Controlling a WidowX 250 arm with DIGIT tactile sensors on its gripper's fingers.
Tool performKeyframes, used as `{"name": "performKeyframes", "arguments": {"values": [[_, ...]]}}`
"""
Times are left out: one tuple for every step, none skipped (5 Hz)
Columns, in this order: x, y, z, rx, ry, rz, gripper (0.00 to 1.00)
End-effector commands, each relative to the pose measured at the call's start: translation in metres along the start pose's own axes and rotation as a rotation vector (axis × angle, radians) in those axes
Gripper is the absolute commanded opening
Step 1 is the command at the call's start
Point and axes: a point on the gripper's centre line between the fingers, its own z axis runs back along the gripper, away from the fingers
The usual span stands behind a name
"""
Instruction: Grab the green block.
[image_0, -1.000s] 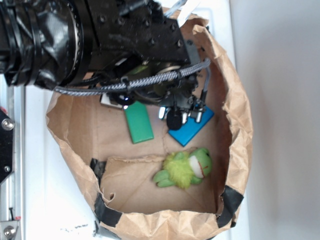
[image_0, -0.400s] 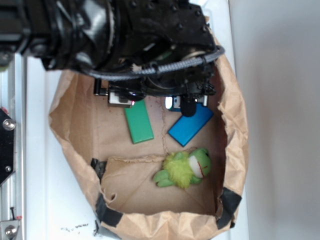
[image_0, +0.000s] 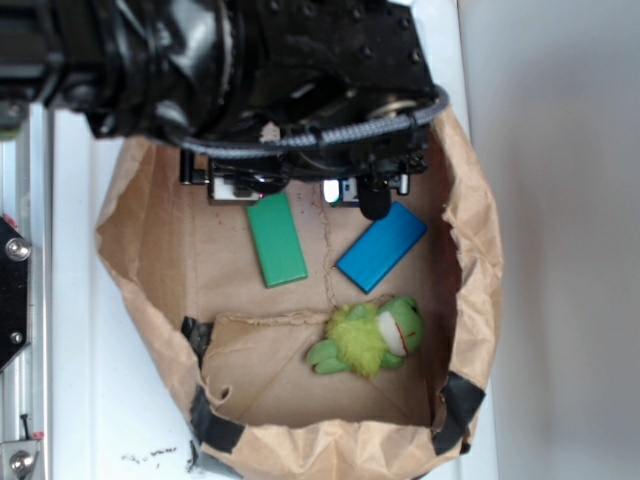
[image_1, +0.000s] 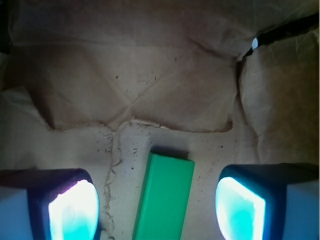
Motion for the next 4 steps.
{"name": "performKeyframes", "arguments": {"values": [[0.0030,-0.0025,0.0166,-0.027,-0.011,-0.017,1.00],[0.0025,-0.0007,0.0171,0.000,-0.004,-0.014,1.00],[0.0067,0.0004,0.0204,0.020,-0.010,-0.026,1.00],[0.0067,0.0004,0.0204,0.020,-0.010,-0.026,1.00]]}}
